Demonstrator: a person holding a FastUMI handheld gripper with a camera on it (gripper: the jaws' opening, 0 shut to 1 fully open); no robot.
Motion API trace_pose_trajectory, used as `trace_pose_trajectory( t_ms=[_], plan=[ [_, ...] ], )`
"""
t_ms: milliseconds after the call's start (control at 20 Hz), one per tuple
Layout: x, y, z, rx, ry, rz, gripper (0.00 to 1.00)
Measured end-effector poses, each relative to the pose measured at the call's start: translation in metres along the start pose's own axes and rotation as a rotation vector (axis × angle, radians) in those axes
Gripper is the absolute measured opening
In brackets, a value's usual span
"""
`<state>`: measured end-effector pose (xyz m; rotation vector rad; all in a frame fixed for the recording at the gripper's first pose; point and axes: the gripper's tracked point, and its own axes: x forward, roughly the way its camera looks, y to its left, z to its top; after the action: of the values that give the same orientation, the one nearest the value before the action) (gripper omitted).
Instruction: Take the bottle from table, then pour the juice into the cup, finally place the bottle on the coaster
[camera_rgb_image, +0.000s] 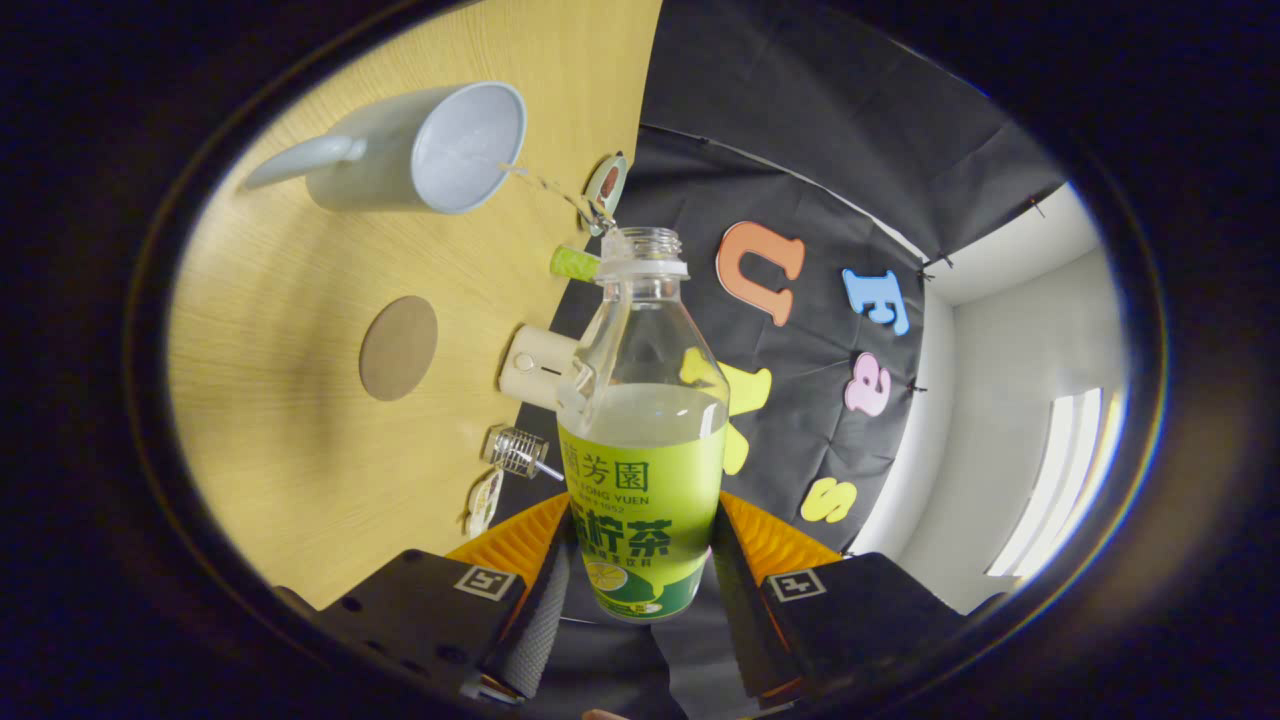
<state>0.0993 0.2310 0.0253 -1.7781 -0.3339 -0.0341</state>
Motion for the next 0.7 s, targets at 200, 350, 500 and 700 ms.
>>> trace_pose_trajectory(
  t_ms=[200, 350, 500, 700],
  plan=[
    [0.001, -0.006, 0.000, -0.013, -0.003, -0.002, 0.77],
    [0.003, -0.008, 0.001, -0.029, -0.003, -0.004, 0.77],
    [0.004, -0.010, 0.006, -0.045, -0.011, -0.009, 0.77],
    [0.004, -0.012, 0.010, -0.067, -0.017, -0.013, 0.77]
  ],
)
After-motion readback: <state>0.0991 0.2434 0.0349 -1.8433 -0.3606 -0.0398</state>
